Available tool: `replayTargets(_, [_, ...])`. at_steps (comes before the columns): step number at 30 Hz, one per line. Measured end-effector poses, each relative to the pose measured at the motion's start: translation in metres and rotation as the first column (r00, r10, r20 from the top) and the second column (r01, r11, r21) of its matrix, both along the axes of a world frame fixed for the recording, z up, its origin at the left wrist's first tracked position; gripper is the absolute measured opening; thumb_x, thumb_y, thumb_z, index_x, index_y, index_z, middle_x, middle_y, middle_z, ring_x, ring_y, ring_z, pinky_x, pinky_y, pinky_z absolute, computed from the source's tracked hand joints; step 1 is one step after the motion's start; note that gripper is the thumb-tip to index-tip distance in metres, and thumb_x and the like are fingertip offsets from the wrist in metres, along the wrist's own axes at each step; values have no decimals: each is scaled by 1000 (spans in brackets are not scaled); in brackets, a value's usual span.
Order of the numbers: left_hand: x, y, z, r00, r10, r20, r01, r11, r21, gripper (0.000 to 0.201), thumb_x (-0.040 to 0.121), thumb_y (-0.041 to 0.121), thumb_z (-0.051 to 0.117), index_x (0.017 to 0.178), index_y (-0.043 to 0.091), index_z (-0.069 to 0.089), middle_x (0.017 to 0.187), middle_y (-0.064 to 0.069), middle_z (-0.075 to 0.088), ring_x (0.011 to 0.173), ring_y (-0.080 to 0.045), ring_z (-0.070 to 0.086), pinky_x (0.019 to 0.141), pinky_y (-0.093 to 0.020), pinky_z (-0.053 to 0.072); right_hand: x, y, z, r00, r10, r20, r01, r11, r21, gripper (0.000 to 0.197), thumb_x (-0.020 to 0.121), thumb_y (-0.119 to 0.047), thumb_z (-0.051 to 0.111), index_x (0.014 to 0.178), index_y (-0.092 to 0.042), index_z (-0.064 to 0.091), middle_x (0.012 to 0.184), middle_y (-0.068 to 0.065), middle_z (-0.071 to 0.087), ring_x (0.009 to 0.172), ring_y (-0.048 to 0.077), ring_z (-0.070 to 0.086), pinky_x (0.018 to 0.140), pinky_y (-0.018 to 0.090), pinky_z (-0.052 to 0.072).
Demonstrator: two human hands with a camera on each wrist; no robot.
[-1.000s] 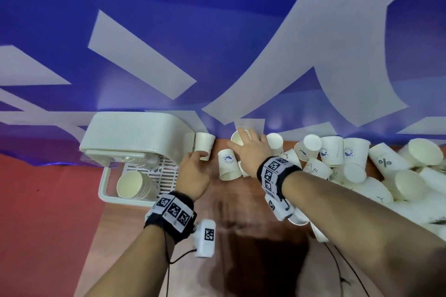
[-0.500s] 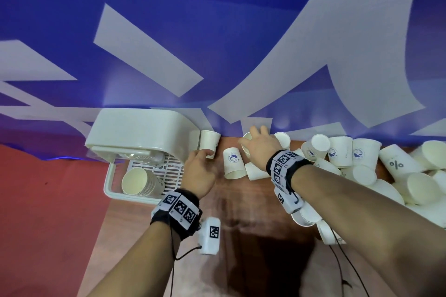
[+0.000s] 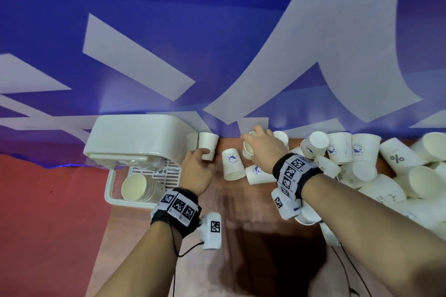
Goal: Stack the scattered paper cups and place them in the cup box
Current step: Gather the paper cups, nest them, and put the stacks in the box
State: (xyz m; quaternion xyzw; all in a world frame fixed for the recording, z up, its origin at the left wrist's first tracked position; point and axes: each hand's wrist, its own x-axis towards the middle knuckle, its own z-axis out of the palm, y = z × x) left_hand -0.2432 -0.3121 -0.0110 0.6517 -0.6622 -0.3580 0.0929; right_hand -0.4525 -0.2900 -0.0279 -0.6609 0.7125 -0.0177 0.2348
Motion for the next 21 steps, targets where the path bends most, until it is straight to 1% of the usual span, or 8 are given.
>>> replayTargets(2, [-6, -10, -1, 999, 17, 37, -17, 1000, -17, 45, 80, 14, 65, 125, 14, 61, 126, -13, 51, 115, -32, 53, 105, -36, 39, -7, 7, 9, 985, -104, 140, 115, 991, -72, 54, 81, -17, 66, 129, -35, 45, 124, 2, 40, 106, 27, 50, 78, 38, 49])
replayTargets(3, [-10, -15, -3, 998, 7, 63, -6, 1000, -27, 46, 81, 12, 65, 127, 14, 59, 128, -14, 50, 117, -32, 51, 106, -35, 37, -10, 12, 13, 967, -149, 209, 171, 981, -95, 53, 80, -21, 67, 127, -35, 46, 123, 1, 41, 104, 26, 53, 79, 37, 49])
replayTargets(6, [-27, -27, -9, 989, -26, 145, 27, 1000, -7, 52, 83, 17, 62, 134, 20, 52, 136, -14, 44, 124, -36, 43, 108, -39, 34, -21, 25, 24, 910, -232, 344, 277, 957, -88, 55, 77, -28, 72, 125, -34, 46, 124, -1, 42, 102, 25, 57, 84, 39, 50])
replayTargets(8, [-37, -34, -15, 978, -39, 204, 34, 999, 27, 55, 83, 21, 60, 137, 23, 47, 141, -13, 38, 127, -38, 37, 109, -43, 32, -27, 30, 27, 891, -250, 379, 296, 953, -68, 56, 76, -30, 73, 125, -34, 45, 123, -3, 42, 103, 23, 58, 87, 42, 50])
replayTargets(12, [-50, -46, -26, 954, -49, 295, 31, 997, 64, 57, 83, 26, 59, 138, 21, 43, 150, -13, 29, 130, -40, 32, 109, -45, 31, -37, 34, 27, 863, -253, 436, 307, 950, -58, 54, 75, -33, 72, 121, -38, 44, 119, -8, 41, 99, 20, 58, 87, 43, 50])
replayTargets(17, [-48, -54, -40, 944, -78, 321, 34, 990, 138, 56, 84, 22, 56, 138, 19, 41, 142, -17, 35, 125, -42, 38, 108, -46, 32, -41, 32, 22, 848, -249, 467, 317, 945, -73, 55, 75, -34, 73, 121, -39, 44, 118, -10, 42, 99, 18, 57, 87, 41, 49])
replayTargets(19, [-45, -54, -44, 938, -100, 333, 63, 991, 120, 55, 83, 21, 56, 136, 16, 43, 139, -17, 40, 124, -41, 40, 105, -44, 33, -39, 33, 20, 847, -239, 475, 309, 948, -74, 55, 75, -33, 74, 122, -38, 45, 119, -10, 43, 100, 17, 57, 88, 39, 48])
replayTargets(21, [-43, -53, -47, 938, -107, 330, 80, 992, 95, 61, 81, 22, 57, 139, 17, 39, 140, -16, 41, 125, -39, 39, 105, -44, 33, -38, 34, 16, 843, -231, 486, 303, 950, -74, 56, 76, -32, 75, 124, -37, 46, 120, -9, 44, 103, 17, 55, 89, 36, 46])
